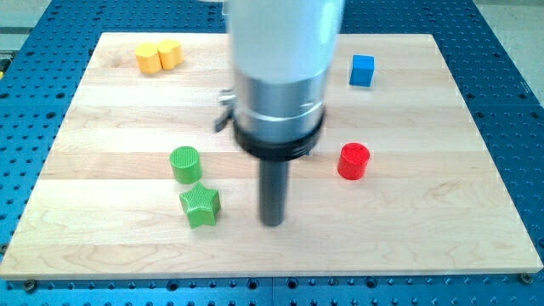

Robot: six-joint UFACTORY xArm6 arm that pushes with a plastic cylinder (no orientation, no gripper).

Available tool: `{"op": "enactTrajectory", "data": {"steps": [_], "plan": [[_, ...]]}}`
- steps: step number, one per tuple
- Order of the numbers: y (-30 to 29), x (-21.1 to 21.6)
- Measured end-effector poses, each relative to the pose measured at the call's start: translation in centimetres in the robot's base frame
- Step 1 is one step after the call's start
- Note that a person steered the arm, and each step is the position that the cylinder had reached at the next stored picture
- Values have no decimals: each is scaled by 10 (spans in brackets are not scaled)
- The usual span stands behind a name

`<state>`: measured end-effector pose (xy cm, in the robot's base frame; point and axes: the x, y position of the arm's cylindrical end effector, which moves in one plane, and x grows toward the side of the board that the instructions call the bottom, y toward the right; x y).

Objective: Move the red circle to the bottom right of the red star

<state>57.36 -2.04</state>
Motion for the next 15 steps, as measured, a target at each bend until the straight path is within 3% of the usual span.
{"op": "enactTrajectory", "data": {"steps": [1, 2, 4, 5, 7, 8, 9, 10, 11, 13, 14, 15], "plan": [[-60, 23], [-64, -20], [-91, -35], [-14, -10], [104, -67], [126, -93], [168, -63], [198, -90], [154, -154], [183, -84], [142, -59], [120, -99]]}}
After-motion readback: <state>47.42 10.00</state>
